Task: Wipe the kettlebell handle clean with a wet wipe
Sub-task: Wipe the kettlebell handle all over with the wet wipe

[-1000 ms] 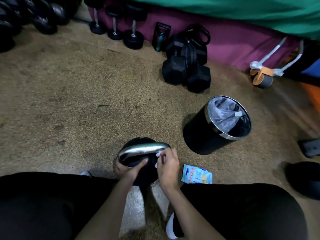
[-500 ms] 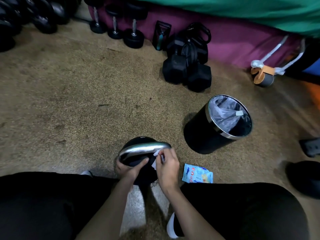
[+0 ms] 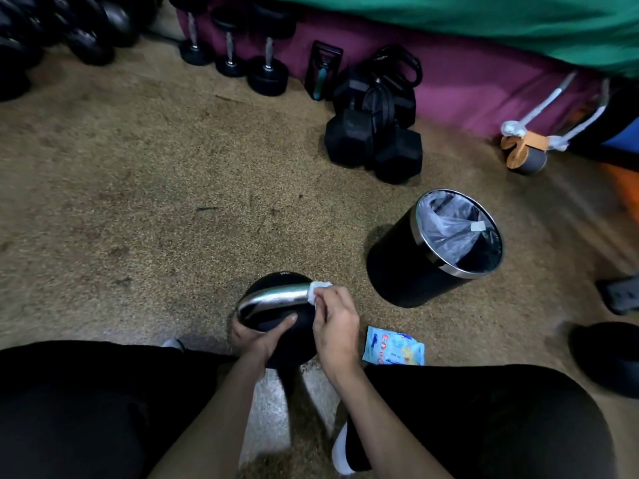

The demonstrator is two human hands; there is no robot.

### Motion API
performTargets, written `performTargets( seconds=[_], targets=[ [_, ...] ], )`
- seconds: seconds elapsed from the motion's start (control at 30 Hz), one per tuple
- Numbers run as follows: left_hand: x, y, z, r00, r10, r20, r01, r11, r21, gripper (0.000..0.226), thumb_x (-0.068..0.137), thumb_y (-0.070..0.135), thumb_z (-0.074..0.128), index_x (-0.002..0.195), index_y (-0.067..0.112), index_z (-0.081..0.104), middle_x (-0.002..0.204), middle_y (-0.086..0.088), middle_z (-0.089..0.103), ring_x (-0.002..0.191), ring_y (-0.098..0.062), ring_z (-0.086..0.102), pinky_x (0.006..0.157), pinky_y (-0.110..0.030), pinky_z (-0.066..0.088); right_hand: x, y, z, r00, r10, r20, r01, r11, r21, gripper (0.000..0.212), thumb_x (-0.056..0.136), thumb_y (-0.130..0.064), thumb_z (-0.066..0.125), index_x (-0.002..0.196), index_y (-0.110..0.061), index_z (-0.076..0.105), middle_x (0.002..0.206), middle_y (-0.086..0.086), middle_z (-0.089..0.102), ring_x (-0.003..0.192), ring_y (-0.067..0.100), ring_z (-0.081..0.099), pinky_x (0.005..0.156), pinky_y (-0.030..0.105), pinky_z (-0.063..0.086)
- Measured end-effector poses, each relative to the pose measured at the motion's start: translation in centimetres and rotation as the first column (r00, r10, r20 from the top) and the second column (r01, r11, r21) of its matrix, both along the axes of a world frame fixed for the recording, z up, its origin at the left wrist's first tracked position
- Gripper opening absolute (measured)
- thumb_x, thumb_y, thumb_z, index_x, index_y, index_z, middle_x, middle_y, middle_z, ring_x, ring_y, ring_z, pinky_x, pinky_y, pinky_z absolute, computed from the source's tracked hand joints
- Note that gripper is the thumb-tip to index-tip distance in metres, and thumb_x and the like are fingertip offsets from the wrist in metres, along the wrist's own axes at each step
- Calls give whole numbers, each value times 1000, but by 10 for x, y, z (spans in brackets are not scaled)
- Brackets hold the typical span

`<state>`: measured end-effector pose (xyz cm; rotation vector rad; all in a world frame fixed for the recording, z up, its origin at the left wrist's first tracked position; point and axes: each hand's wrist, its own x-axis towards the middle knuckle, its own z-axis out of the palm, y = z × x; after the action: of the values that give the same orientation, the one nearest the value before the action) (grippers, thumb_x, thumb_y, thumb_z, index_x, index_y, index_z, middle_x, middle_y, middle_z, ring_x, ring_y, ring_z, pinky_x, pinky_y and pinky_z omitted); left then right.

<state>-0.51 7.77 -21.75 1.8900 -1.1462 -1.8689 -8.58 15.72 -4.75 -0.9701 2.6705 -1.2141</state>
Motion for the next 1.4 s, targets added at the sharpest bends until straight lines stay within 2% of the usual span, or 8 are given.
performTargets(
  seconds=[0.23,0.43,0.63,0.77,0.93,1.13,1.3,1.4],
  targets=[
    [3,1,-6,1000,-2,-19,1,999,-38,189,-9,90,84,161,25,35,164,-11,49,148,-33,53,119,-54,50,-21,-3,16,1000,17,-6,-16,995,103,18,86,4,53,88,1,70,88,11,61,74,21,60,70,11,37],
    [1,0,13,1000,-20,22,20,999,-29,174,10,71,93,166,24,30,168,-13,43,152,-35,48,122,-51,46,-24,-17,25,988,154,16,-151,939,308,22,88,-4,50,94,-3,71,94,11,61,83,27,60,80,33,49],
    [1,1,1,999,31,8,-31,1000,0,175,8,76,97,162,27,32,167,-9,43,148,-32,52,118,-52,51,-47,-23,35,982,177,68,-187,838,513,21,91,-9,50,94,-9,71,97,17,61,87,33,62,77,30,46],
    [1,2,8,999,1,45,-1,1000,2,150,42,51,110,165,20,31,170,-12,39,152,-32,48,123,-46,45,-45,-29,42,967,227,118,-253,784,567,20,88,-10,51,86,-12,70,98,16,59,90,32,60,78,29,46],
    [0,3,13,1000,10,11,-11,1000,17,174,13,69,94,166,23,25,171,-10,35,154,-32,45,124,-50,45,-61,-43,46,948,234,218,-319,733,600,23,88,-9,51,99,-11,72,103,17,68,98,31,63,83,27,47],
    [2,2,11,1000,14,-6,-14,1000,-13,170,12,70,93,163,21,32,167,-11,43,150,-32,49,124,-49,44,-66,-46,49,926,286,247,-378,694,612,17,87,-17,59,95,-14,74,97,15,71,94,29,65,82,27,48],
    [3,3,11,1000,11,-20,-11,1000,11,156,30,56,107,162,24,32,168,-11,39,151,-33,47,126,-46,42,-75,-63,45,913,268,307,-407,639,652,22,87,-3,57,98,-14,73,110,10,65,103,25,60,99,31,47],
    [1,3,11,1000,12,-24,-12,1000,-3,164,17,66,98,162,28,30,168,-10,39,151,-35,47,125,-50,42,-83,-60,43,908,289,302,-418,596,685,22,85,-1,58,98,-11,72,109,9,66,100,22,62,93,23,45]
  ],
)
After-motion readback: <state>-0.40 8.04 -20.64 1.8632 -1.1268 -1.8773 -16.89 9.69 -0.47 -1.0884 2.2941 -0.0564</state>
